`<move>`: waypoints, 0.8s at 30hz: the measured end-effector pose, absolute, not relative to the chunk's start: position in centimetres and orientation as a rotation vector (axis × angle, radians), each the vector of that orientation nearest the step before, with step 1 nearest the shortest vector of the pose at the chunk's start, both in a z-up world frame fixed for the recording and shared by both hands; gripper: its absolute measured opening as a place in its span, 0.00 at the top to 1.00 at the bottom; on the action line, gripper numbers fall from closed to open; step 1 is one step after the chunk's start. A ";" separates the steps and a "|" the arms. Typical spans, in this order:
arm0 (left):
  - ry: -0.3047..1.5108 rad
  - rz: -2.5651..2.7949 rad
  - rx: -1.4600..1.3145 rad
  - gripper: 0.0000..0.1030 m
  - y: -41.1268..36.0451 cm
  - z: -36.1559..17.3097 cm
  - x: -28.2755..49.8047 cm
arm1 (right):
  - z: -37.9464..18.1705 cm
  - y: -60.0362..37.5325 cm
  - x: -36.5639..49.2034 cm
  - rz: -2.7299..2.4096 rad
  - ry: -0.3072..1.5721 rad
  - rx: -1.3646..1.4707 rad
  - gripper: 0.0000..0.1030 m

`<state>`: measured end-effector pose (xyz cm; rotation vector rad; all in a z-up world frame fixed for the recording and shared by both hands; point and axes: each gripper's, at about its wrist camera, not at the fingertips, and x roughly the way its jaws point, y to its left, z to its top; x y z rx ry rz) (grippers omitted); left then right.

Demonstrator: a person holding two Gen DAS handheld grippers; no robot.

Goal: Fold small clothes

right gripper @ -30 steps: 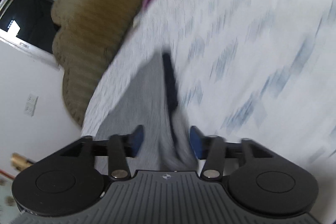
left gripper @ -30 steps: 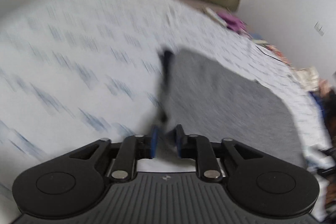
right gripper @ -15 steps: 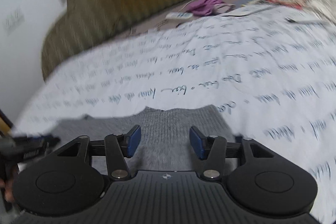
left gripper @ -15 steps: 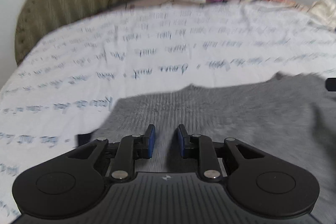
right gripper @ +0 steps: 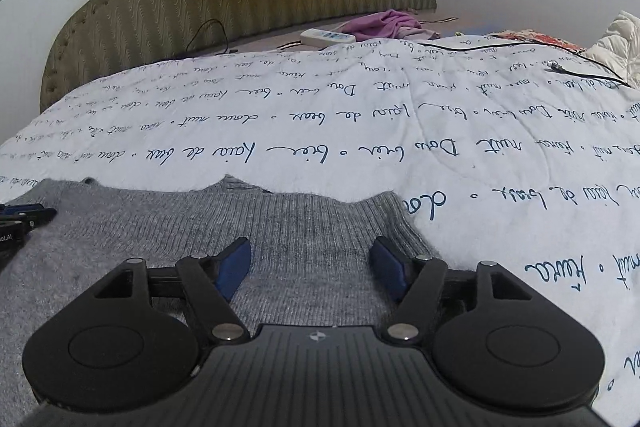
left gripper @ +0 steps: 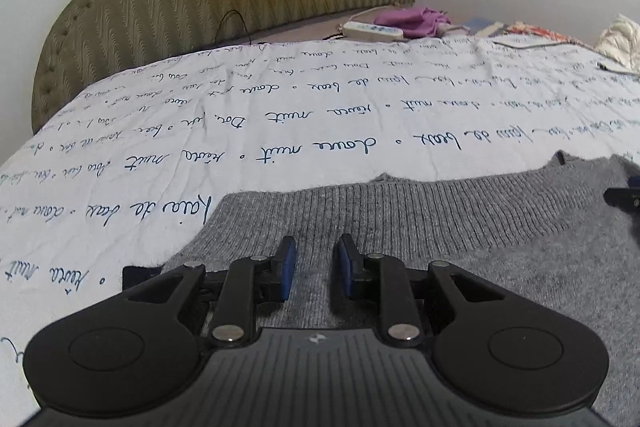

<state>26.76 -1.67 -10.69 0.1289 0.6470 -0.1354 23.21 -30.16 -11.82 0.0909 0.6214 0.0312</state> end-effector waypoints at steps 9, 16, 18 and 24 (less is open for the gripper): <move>0.642 -0.161 0.010 0.78 -0.1 -10.9 27.2 | -12.0 -30.9 23.1 0.044 0.601 0.152 0.32; 0.640 -0.162 0.003 0.78 0.0 -10.9 27.2 | -12.0 -30.5 23.2 0.033 0.603 0.129 0.32; 0.640 -0.162 0.003 0.78 0.0 -10.9 27.2 | -12.0 -30.5 23.1 0.032 0.602 0.128 0.32; 0.638 -0.156 0.019 0.78 -0.2 -11.0 27.1 | -12.1 -30.3 23.2 0.030 0.604 0.118 0.31</move>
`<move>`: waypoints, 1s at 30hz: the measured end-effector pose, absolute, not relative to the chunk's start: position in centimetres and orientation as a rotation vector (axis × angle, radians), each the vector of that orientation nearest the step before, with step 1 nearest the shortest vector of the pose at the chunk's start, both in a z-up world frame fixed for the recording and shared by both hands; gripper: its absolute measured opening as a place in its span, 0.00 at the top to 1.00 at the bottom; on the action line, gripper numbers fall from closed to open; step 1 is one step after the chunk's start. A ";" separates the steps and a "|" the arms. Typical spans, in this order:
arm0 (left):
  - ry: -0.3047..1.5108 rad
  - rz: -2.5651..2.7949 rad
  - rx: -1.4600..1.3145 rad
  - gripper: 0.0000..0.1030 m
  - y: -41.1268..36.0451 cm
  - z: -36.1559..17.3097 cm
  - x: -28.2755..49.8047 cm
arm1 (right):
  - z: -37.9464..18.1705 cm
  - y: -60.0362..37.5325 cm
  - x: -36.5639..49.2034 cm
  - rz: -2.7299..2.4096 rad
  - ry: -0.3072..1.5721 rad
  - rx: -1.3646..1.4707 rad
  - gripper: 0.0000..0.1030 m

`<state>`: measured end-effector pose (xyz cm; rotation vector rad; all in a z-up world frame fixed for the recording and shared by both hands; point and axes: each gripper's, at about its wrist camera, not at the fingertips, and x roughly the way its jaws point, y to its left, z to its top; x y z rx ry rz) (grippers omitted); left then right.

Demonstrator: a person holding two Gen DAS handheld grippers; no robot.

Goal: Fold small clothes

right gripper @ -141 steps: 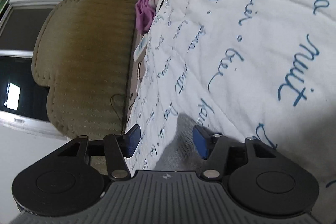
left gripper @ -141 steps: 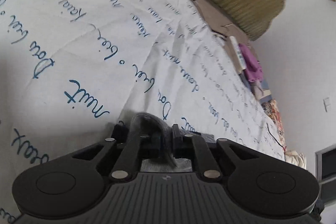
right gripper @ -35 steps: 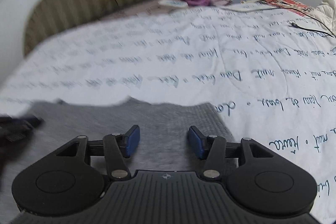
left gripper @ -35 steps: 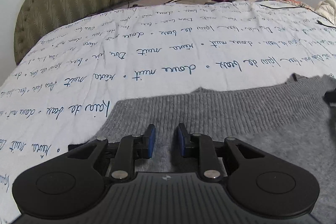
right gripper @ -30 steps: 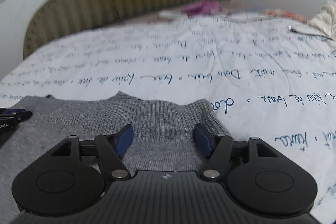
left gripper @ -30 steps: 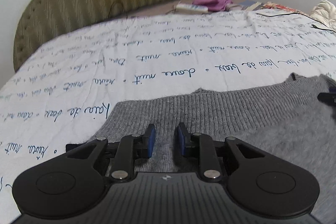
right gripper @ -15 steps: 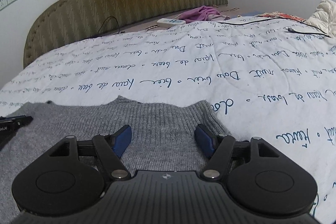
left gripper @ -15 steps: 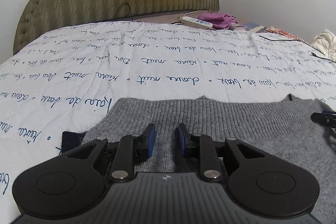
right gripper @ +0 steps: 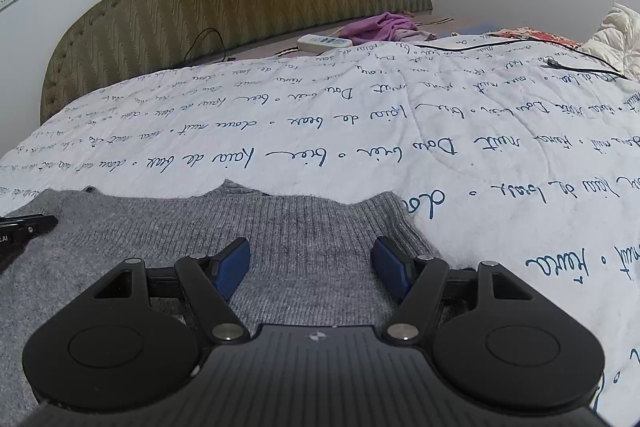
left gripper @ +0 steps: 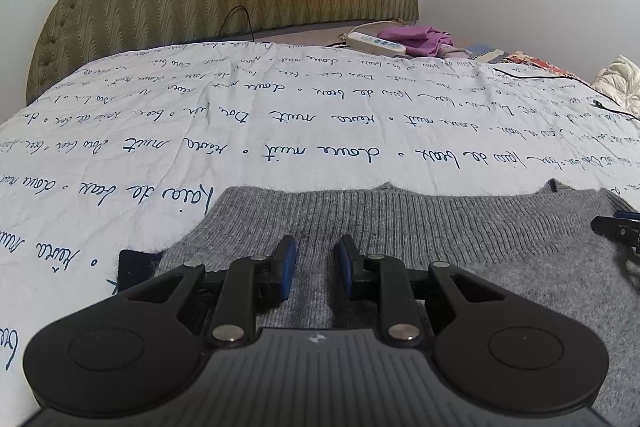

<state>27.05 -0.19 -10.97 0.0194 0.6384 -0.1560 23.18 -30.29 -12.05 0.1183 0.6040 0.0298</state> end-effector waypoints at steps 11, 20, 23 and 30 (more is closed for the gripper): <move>0.639 -0.150 0.025 0.78 -0.5 -10.9 27.0 | -12.0 -30.4 23.2 0.032 0.606 0.114 0.31; 0.638 -0.147 0.023 0.78 -0.4 -10.9 27.1 | -12.0 -30.3 23.0 0.034 0.605 0.120 0.31; 0.638 -0.148 0.022 0.78 -0.4 -11.0 27.1 | -12.0 -30.2 23.0 0.031 0.606 0.115 0.31; 0.641 -0.171 -0.019 0.77 0.4 -10.9 27.2 | -12.0 -29.9 23.0 0.022 0.611 0.092 0.31</move>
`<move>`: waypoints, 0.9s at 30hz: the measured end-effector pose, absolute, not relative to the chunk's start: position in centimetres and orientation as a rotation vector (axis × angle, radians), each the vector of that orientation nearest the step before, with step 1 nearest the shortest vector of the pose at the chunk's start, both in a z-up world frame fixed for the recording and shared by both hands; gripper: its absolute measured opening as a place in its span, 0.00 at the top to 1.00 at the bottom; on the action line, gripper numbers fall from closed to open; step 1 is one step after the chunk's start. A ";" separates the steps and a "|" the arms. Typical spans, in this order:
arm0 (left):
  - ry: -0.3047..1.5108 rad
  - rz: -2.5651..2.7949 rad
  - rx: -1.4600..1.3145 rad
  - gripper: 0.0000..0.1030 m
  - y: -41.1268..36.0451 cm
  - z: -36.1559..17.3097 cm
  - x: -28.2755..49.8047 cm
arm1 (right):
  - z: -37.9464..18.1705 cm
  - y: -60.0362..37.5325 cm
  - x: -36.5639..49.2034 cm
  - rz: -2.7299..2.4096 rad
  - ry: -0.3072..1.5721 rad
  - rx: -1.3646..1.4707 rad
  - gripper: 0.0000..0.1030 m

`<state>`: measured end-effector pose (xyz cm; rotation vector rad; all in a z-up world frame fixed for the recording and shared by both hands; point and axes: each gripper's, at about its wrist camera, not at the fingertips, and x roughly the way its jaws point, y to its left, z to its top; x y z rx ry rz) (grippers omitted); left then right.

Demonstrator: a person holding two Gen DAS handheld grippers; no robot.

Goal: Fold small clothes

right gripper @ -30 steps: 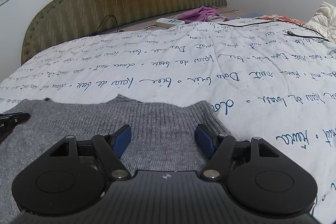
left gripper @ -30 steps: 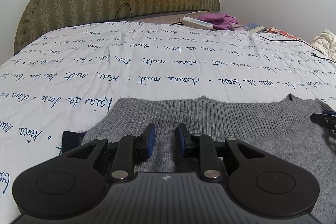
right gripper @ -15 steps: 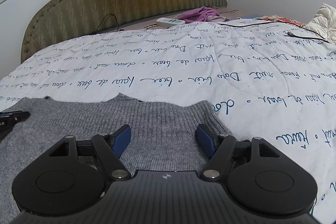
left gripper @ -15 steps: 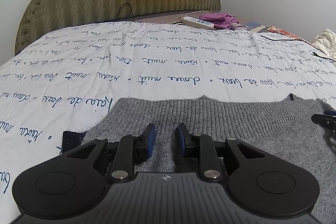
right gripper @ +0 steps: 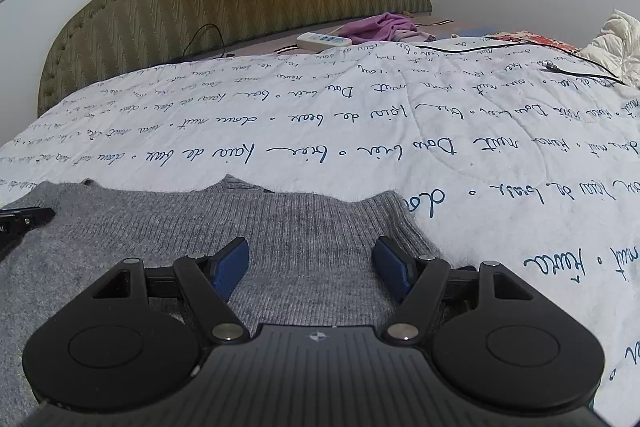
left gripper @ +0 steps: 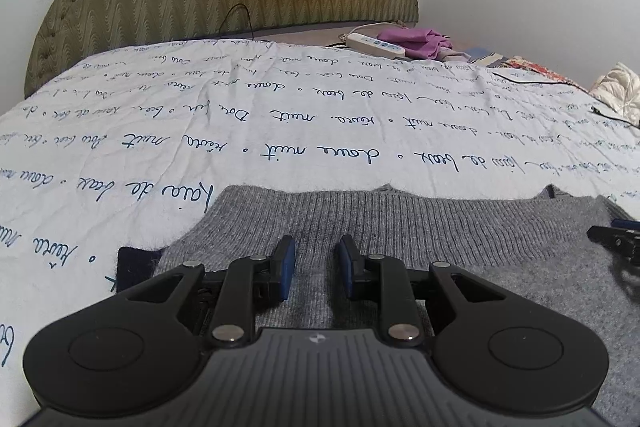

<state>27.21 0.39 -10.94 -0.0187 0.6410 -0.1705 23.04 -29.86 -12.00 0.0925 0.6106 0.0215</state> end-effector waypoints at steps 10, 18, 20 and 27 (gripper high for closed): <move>0.643 -0.185 -0.044 0.77 0.8 -11.0 27.3 | -12.1 -29.2 23.2 0.000 0.620 0.047 0.30; 0.643 -0.190 -0.059 0.77 1.0 -11.0 27.3 | -12.1 -29.3 23.2 0.002 0.618 0.050 0.30; 0.643 -0.191 -0.063 0.77 1.0 -11.0 27.3 | -12.0 -29.4 23.2 0.004 0.616 0.058 0.30; 0.642 -0.187 -0.054 0.77 0.9 -11.0 27.2 | -12.0 -29.6 23.1 0.012 0.611 0.073 0.29</move>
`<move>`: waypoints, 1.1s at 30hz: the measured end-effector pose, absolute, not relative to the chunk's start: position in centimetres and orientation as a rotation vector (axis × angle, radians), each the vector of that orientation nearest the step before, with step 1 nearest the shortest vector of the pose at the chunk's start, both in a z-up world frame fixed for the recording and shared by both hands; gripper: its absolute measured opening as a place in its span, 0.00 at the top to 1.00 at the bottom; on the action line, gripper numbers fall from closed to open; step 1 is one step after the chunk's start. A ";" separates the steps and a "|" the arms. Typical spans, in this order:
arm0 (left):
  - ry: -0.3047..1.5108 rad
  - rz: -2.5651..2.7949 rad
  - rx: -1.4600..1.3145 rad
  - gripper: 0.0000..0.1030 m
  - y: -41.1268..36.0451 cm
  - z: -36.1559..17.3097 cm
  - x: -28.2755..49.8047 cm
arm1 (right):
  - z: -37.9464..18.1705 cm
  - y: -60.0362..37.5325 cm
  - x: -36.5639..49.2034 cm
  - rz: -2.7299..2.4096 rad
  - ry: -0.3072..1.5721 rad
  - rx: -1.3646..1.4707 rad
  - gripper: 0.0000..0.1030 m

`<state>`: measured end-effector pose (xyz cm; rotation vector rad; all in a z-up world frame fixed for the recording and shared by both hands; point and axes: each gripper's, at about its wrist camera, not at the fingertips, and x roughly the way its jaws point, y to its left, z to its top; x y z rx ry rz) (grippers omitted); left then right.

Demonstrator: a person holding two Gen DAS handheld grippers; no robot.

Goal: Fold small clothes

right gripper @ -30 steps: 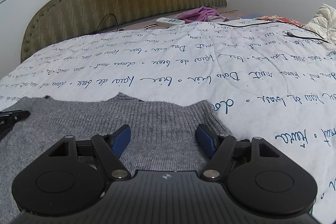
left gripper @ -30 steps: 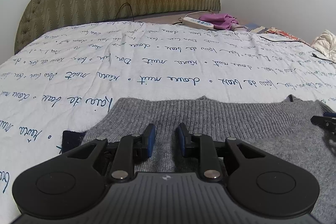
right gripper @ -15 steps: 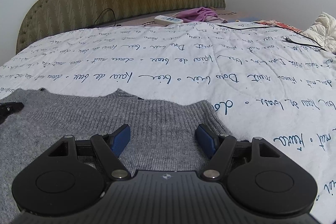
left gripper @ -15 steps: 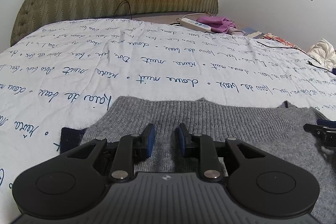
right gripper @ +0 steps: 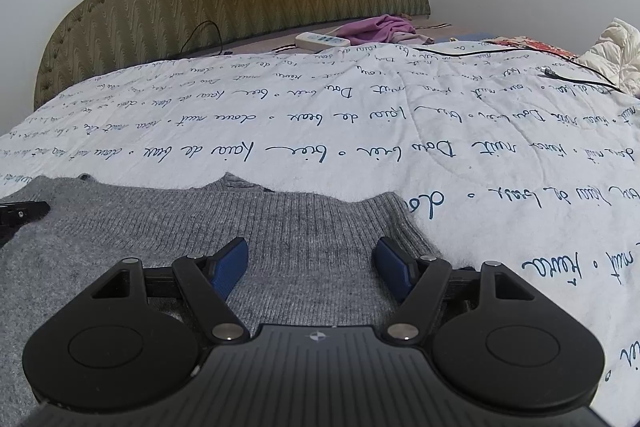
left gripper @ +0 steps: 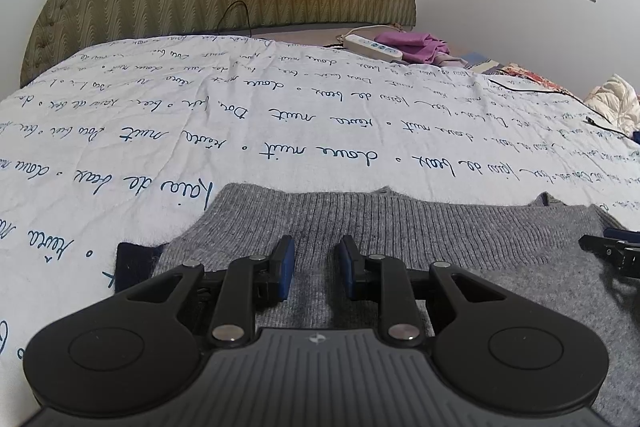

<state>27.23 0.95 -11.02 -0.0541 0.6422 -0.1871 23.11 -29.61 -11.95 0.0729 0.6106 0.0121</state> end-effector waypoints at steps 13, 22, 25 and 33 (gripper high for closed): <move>0.635 -0.152 0.009 0.77 -0.2 -10.9 27.0 | -12.0 -29.5 23.1 0.022 0.610 0.076 0.27; 0.626 -0.123 0.020 0.75 -0.3 -10.0 26.3 | -11.9 -29.1 22.9 0.013 0.612 0.055 0.26; 0.598 -0.065 0.015 0.58 1.0 -8.0 24.0 | -11.1 -29.8 22.6 0.050 0.624 0.082 0.26; 0.614 -0.057 -0.238 0.21 10.2 -5.9 11.9 | -5.0 -36.6 10.9 0.122 0.613 0.368 0.06</move>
